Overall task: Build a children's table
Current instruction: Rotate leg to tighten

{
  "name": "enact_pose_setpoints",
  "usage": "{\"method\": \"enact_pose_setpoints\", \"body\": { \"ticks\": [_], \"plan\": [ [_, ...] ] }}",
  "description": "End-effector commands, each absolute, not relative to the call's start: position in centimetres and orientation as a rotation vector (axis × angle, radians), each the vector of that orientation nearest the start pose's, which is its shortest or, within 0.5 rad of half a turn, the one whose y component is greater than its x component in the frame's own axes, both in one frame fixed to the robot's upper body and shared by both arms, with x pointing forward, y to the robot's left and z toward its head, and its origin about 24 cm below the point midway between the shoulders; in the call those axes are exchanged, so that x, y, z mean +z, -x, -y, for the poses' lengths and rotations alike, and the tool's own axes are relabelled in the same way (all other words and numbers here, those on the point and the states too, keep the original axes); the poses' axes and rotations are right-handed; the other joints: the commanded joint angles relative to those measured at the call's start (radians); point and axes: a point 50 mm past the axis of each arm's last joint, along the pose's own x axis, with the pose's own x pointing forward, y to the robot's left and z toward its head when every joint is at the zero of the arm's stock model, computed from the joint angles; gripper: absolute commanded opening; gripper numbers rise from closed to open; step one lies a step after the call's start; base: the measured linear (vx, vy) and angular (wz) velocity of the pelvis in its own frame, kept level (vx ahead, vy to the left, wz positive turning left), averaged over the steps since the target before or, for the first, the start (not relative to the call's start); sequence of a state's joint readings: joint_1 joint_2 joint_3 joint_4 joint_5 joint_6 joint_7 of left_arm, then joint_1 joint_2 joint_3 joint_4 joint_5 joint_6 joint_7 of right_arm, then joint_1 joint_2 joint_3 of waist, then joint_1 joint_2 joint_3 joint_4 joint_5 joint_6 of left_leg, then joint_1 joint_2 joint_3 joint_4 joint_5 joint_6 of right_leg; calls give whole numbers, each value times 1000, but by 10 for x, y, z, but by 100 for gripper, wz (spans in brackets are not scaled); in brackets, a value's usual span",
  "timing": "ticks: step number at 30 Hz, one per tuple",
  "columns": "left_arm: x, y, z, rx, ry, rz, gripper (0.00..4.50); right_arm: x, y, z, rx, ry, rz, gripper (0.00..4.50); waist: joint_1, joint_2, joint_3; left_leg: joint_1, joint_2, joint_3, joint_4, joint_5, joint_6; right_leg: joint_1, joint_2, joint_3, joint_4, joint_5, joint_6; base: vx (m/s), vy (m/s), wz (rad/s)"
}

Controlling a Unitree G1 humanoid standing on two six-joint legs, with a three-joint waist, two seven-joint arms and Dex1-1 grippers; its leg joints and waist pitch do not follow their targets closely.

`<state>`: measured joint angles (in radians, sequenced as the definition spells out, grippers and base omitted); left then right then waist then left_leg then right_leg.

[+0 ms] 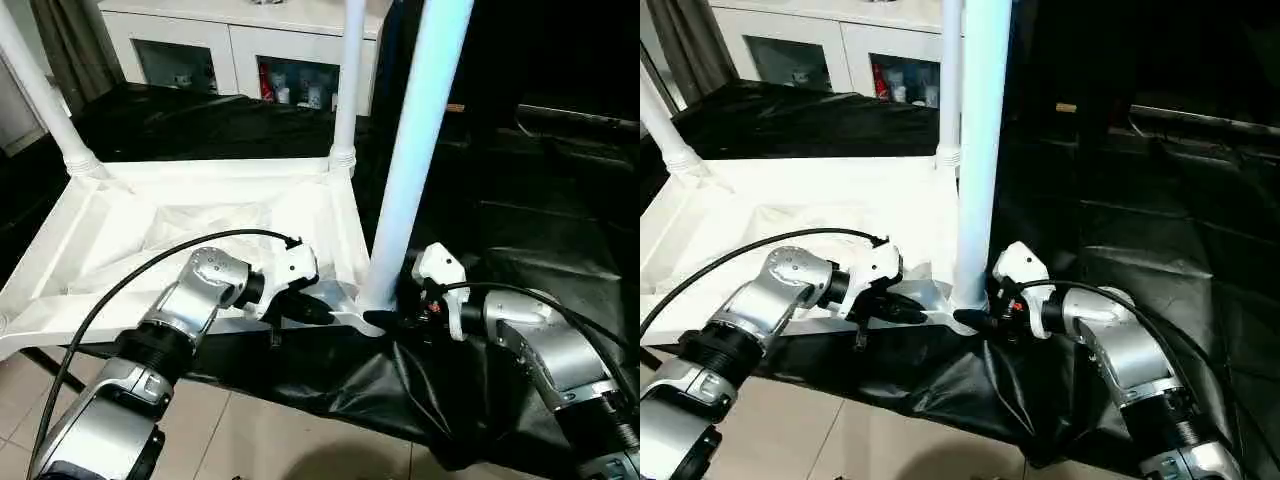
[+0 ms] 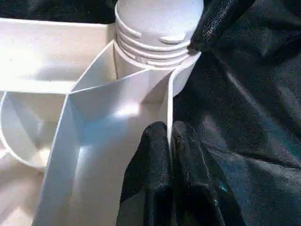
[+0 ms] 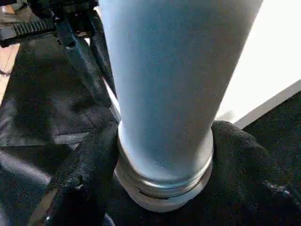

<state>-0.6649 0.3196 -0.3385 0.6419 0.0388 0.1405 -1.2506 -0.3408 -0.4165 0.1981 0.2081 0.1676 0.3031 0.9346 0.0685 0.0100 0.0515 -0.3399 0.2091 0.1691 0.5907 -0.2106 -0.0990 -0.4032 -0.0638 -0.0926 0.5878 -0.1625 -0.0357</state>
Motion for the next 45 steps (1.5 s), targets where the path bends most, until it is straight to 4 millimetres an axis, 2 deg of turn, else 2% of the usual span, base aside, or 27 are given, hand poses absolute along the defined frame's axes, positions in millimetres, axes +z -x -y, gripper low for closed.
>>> {"method": "enact_pose_setpoints", "body": {
  "ticks": [1,4,6,11,12,13,14,15,20,21,22,24,25,26,27,29,30,31,32,33,34,35,37,39,40,41,45],
  "plan": [
    [53,-324,-102,-1369,-399,-479,0,46,-294,149,904,152,-345,272,2,-3,-69,-9,19,1,-61,-95,78,65,-77,53,-62,-210,-198,0,0,0],
    [51,-334,-92,-1247,-402,-461,0,38,-302,149,724,93,-341,272,-4,-6,-66,-5,13,0,-62,-125,54,64,-74,49,-74,-301,-166,0,0,0],
    [50,-342,-80,-1146,-399,-444,0,30,-306,147,555,31,-351,272,-6,-2,-64,-4,11,-1,-63,-134,44,61,-74,48,-80,-344,-146,0,0,0],
    [52,-352,-57,-1005,-369,-427,0,20,-312,139,311,4,-385,272,-4,-3,-68,-5,10,-1,-63,-110,42,61,-75,52,-77,-300,-143,0,0,0],
    [52,-353,-47,-971,-368,-419,0,18,-314,132,228,-16,-388,272,-5,-2,-69,-8,9,-2,-63,-104,45,64,-74,51,-74,-282,-148,0,0,0],
    [52,-353,-47,-971,-368,-419,0,18,-314,132,228,-16,-388,272,-5,-2,-69,-7,9,-1,-63,-101,44,62,-74,52,-74,-274,-149,0,0,0],
    [51,-352,-38,-960,-374,-410,0,20,-318,120,218,-12,-372,272,-7,-2,-67,-7,9,-1,-63,-108,45,62,-74,52,-75,-277,-151,0,0,0],
    [51,-351,-34,-978,-377,-401,0,22,-319,113,231,-17,-351,272,-7,0,-68,-7,8,-2,-63,-112,46,63,-75,51,-77,-280,-150,0,0,0],
    [50,-347,-29,-1034,-367,-388,0,31,-322,101,304,-36,-291,272,-7,-1,-67,-7,9,-2,-65,-125,61,64,-75,51,-76,-266,-151,0,0,0],
    [50,-348,-31,-1040,-367,-387,0,34,-322,101,335,-35,-265,328,-7,-5,-66,-7,9,-1,-65,-130,66,65,-76,51,-77,-271,-151,0,0,0],
    [51,-348,-33,-1056,-373,-378,0,38,-322,102,373,-34,-232,342,-6,-4,-67,-7,10,-2,-65,-130,67,66,-77,51,-76,-272,-152,0,0,0],
    [51,-348,-38,-1067,-376,-379,0,45,-322,108,407,-30,-188,348,-4,-5,-68,-9,9,0,-63,-120,83,68,-77,53,-74,-250,-157,0,0,0],
    [51,-349,-42,-1073,-386,-379,0,47,-322,111,439,-35,-179,362,-4,-12,-68,-12,8,0,-63,-116,89,70,-77,52,-74,-246,-156,0,0,0],
    [52,-349,-47,-1087,-394,-380,0,50,-322,117,471,-20,-171,362,-2,-9,-68,-13,8,-1,-62,-105,95,71,-78,52,-72,-244,-159,0,0,0],
    [52,-349,-50,-1092,-397,-385,0,51,-321,120,488,-9,-168,385,-3,-8,-69,-12,9,-2,-62,-97,100,71,-77,51,-72,-240,-159,0,0,0],
    [52,-349,-56,-1115,-403,-387,0,53,-319,127,554,26,-184,389,-3,-8,-68,-13,11,-1,-61,-91,107,71,-77,51,-69,-226,-167,0,0,0],
    [52,-349,-62,-1137,-405,-397,0,54,-316,133,626,68,-201,389,-3,-8,-67,-12,10,-1,-61,-100,110,70,-75,50,-71,-232,-170,0,0,0],
    [52,-347,-68,-1173,-416,-400,0,55,-311,139,709,108,-221,389,-1,-4,-65,-11,11,-3,-62,-105,113,73,-74,49,-71,-236,-169,0,0,0],
    [52,-345,-73,-1202,-424,-404,0,56,-307,143,767,135,-236,389,0,-8,-66,-11,13,-1,-60,-109,117,73,-75,53,-70,-226,-169,0,0,0],
    [51,-343,-76,-1236,-422,-411,0,57,-304,146,812,155,-247,389,0,-7,-66,-12,14,-1,-61,-116,119,72,-76,52,-69,-224,-174,0,0,0],
    [51,-341,-79,-1267,-416,-420,0,57,-301,149,844,166,-257,389,-1,-7,-66,-12,14,0,-60,-119,120,71,-76,53,-70,-227,-175,0,0,0],
    [52,-336,-83,-1335,-409,-416,0,57,-297,153,894,181,-273,389,0,-2,-66,-11,16,-1,-61,-125,115,68,-79,52,-71,-242,-181,0,0,0],
    [54,-327,-91,-1447,-388,-427,0,57,-291,158,968,206,-304,389,0,-5,-66,-11,19,-3,-63,-128,108,70,-79,53,-69,-240,-189,0,0,0],
    [55,-324,-96,-1478,-386,-443,0,56,-289,160,1003,222,-321,389,-1,-1,-65,-9,23,-1,-65,-133,101,66,-78,54,-66,-225,-205,0,0,0],
    [56,-323,-97,-1481,-388,-445,0,56,-288,160,1013,233,-325,389,0,-3,-66,-8,23,0,-63,-136,100,65,-78,54,-66,-222,-209,0,0,0],
    [56,-323,-98,-1482,-389,-446,0,56,-288,160,1018,239,-326,389,2,-1,-64,-5,23,2,-63,-144,98,61,-77,54,-67,-231,-209,0,0,0],
    [57,-321,-104,-1497,-402,-454,0,58,-290,160,1016,231,-315,389,10,-4,-65,-7,22,0,-65,-134,81,63,-80,53,-68,-264,-186,0,0,0]
  ]
}}
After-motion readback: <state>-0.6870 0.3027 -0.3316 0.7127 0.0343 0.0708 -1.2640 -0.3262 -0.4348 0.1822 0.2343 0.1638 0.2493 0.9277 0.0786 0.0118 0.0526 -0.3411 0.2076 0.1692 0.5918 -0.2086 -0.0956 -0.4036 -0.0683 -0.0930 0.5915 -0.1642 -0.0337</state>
